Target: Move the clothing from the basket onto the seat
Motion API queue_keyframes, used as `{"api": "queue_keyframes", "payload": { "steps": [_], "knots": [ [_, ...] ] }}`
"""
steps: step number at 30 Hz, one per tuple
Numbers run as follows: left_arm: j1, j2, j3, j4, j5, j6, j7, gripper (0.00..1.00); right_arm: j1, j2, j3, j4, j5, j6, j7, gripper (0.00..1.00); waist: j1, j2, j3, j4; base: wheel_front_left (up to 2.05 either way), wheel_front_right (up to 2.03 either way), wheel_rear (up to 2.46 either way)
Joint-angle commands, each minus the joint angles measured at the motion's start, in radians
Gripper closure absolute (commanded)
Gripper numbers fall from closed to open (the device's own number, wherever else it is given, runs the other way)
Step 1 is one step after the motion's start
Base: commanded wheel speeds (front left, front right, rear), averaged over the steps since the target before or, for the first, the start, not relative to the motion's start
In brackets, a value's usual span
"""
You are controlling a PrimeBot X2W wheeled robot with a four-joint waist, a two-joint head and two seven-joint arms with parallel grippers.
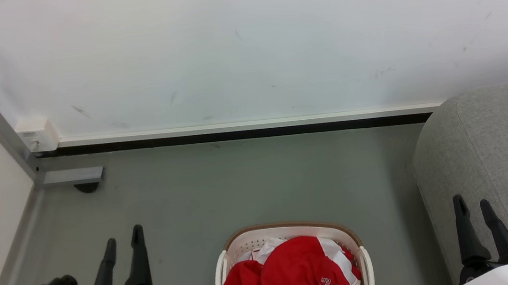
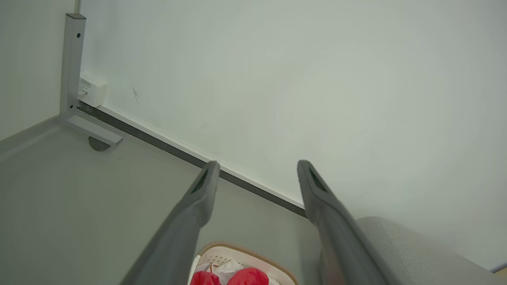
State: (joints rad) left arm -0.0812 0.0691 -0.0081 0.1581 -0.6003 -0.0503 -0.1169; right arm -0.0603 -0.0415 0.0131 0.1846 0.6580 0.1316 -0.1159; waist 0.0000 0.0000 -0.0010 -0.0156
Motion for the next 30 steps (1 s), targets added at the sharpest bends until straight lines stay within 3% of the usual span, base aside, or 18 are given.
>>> {"api": "queue_keyframes", "payload": {
  "steps": [1, 30],
  "knots": [
    [-0.015, 0.013, -0.003, -0.008, 0.038, 0.007, -0.011, 0.00, -0.009, -0.011, 0.001, -0.007, -0.034, -0.001, -0.012, 0.00, 0.0000, 0.0000, 0.000, 0.000, 0.00, 0.00, 0.00],
    [-0.014, 0.035, -0.057, -0.025, 0.316, 0.053, -0.082, 0.00, -0.011, -0.012, 0.034, 0.001, -0.311, -0.001, -0.084, 0.00, 0.0000, 0.0000, -0.003, -0.007, 0.00, 0.00, 0.00]
  ]
}}
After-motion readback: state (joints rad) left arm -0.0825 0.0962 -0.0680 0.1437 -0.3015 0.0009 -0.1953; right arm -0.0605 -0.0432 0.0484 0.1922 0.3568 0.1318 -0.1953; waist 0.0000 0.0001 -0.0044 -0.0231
